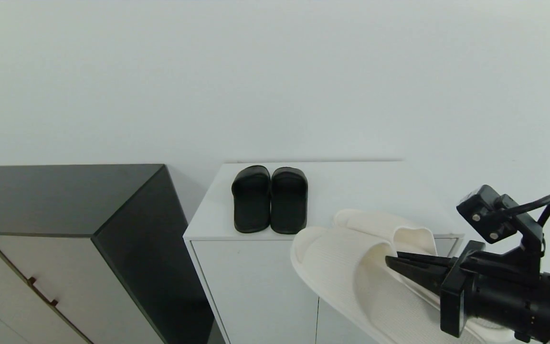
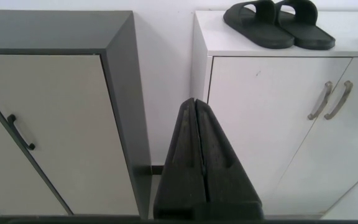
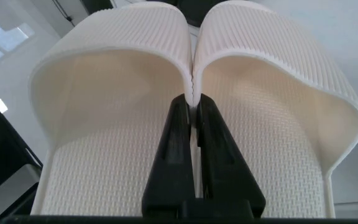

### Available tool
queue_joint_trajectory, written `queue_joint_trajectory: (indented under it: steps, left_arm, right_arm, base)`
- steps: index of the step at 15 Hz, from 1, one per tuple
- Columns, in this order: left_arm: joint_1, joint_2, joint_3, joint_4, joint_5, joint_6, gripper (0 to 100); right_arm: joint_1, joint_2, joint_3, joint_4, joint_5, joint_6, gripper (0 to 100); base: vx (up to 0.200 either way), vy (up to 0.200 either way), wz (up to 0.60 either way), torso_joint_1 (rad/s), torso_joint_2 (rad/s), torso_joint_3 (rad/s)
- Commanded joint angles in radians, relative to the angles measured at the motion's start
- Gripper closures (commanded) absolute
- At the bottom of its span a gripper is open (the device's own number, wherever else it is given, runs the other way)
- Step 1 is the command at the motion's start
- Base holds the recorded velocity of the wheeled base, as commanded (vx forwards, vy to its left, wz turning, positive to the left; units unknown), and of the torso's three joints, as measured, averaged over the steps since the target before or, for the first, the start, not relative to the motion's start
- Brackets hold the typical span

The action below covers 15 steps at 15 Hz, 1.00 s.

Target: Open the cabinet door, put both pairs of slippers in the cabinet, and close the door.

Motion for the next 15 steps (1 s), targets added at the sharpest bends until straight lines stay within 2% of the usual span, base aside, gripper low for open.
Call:
queue_joint_trajectory:
  steps: [1,6,15]
  left_arm:
    - [0.0,0.001,0.0,0.0,0.001,-0.001,100]
    - [-0.001,0.001,0.0,0.0,-0.001,-0.001,100]
    - [0.0,0.001,0.0,0.0,0.004,0.005,100]
  right_arm:
    - [0.002,-0.019,0.009,-0.001,0.0,0.0,100]
    - [0.001,0.004,0.01,-0.005,0.008,-0.002,100]
    - [0.001,-0.003,0.032,-0.007,0.011,-0.016,100]
  base:
    - [-0.2,0.0,0.0,0.002,0.01,0.007]
    - [-0.2,0.0,0.0,0.0,0.0,0.004]
    - [0.0,0.0,0.0,0.0,0.0,0.0]
